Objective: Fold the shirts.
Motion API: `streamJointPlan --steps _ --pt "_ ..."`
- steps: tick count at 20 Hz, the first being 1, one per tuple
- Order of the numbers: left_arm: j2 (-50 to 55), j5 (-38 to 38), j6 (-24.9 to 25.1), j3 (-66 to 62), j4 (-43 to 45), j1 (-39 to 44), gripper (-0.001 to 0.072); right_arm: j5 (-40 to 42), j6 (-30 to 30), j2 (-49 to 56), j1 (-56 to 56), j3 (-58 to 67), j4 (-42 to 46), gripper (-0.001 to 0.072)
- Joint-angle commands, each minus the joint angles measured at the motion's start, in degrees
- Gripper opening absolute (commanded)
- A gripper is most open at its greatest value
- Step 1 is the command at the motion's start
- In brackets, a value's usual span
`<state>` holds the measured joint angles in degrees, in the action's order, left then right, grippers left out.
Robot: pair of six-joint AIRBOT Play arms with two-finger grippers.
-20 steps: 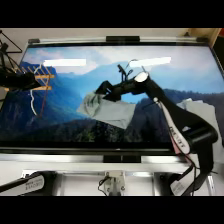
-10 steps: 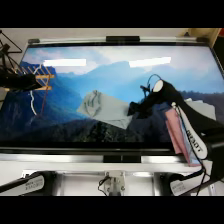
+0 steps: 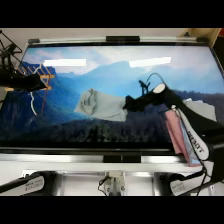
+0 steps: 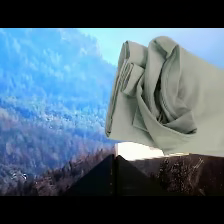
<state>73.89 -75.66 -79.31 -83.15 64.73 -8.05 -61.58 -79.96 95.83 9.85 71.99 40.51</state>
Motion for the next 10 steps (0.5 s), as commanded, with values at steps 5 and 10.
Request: streamJointPlan --steps 5,10 --pt "0.0 0.0 0.0 0.0 -0.7 0.2 0.0037 -27.1 -3.2 -11.8 -20.1 22.9 11.8 0.0070" --pt "0.0 0.0 0.1 0.0 -0.7 0.2 0.0037 -32.0 -5.0 -17.1 -39.1 28.9 20.0 0.0070"
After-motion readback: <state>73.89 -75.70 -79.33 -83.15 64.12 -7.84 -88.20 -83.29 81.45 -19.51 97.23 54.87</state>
